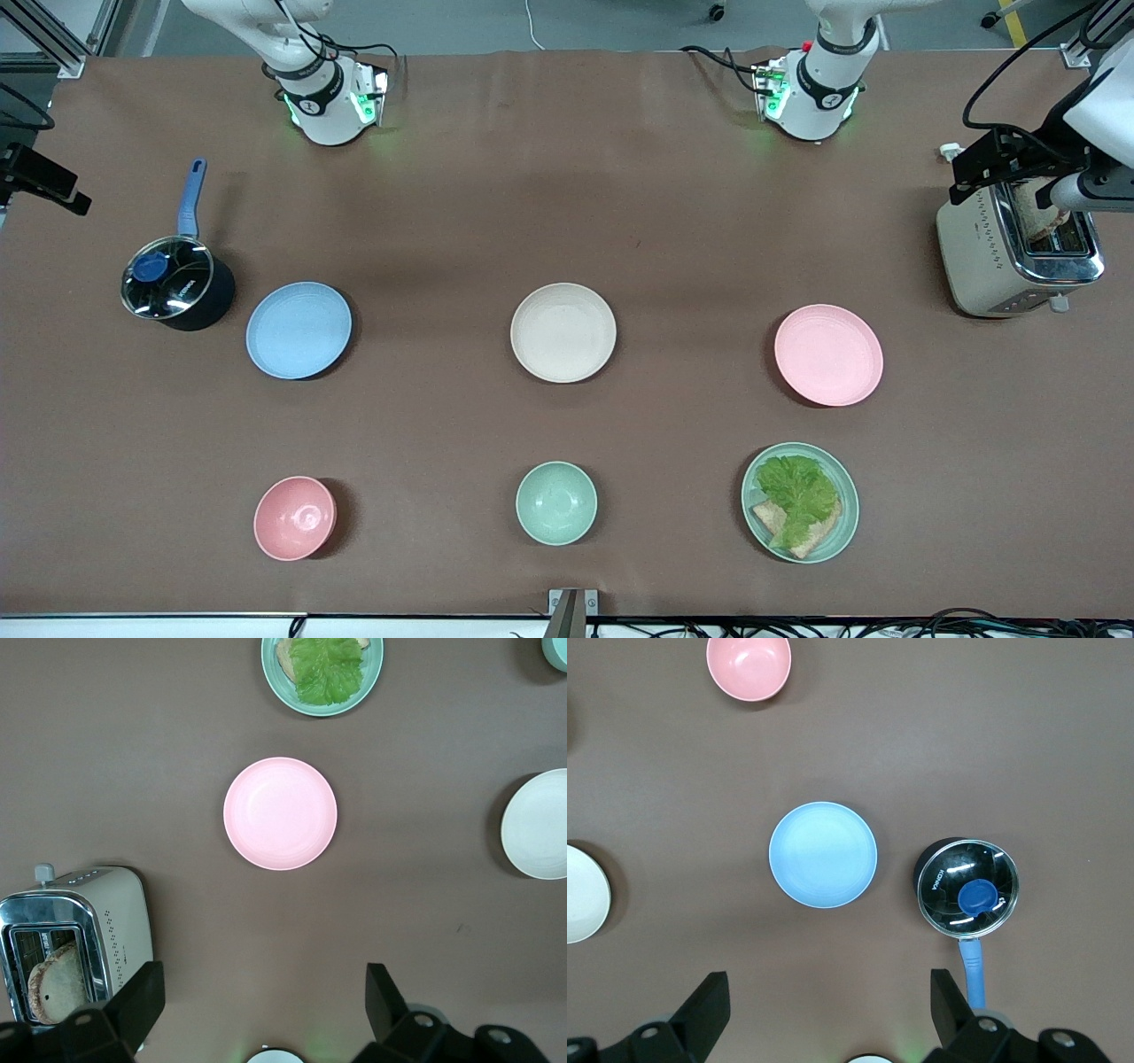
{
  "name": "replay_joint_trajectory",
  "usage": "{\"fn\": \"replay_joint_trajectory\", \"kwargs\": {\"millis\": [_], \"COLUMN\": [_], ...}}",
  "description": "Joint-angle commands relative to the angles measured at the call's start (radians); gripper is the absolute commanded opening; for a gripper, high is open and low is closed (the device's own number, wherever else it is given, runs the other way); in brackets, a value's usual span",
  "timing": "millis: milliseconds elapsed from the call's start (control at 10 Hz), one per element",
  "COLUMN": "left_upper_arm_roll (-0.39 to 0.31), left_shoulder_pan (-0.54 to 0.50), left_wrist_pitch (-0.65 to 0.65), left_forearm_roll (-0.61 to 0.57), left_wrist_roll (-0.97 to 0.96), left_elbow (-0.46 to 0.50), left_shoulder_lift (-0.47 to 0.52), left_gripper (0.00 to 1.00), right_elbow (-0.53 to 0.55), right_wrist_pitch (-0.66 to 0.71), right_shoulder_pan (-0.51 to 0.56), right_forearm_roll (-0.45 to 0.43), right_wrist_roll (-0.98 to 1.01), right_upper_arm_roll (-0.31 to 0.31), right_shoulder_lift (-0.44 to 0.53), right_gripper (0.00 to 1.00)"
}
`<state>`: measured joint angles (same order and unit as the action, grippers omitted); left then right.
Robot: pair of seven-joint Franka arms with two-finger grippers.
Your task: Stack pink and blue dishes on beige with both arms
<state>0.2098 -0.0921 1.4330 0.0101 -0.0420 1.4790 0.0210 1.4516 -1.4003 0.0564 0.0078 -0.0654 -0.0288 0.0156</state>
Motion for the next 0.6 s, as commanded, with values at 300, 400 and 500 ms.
{"fn": "replay_joint_trajectory", "kwargs": {"millis": [300,400,500], "left_upper_arm_roll": [-0.004,-0.007,-0.016], "left_shoulder_pan": [-0.005,-0.012,-0.043], "left_wrist_pitch": [-0.029,-0.007,0.048], "left_forearm_roll": [-0.044,-0.045,-0.041], "left_wrist_roll": [0.008,0.02,0.034], "left_elbow": [-0.043,-0.042,-0.034], "left_shoulder_lift": [-0.061,-0.093,-0.142], "left_gripper": [1.0,1.0,1.0], "right_elbow": [0.001,0.031,0.07], "right_wrist_pitch": [0.006,-0.006,-0.015], "right_shoulder_pan": [-0.004,-0.004,-0.006], "right_forearm_roll": [-0.02,-0.019,-0.018], "right_wrist_roll": [0.013,0.015,0.019], "right_upper_arm_roll": [0.001,0.001,0.0], "right_shoulder_lift": [-0.005,-0.005,-0.014], "right_gripper": [1.0,1.0,1.0]}}
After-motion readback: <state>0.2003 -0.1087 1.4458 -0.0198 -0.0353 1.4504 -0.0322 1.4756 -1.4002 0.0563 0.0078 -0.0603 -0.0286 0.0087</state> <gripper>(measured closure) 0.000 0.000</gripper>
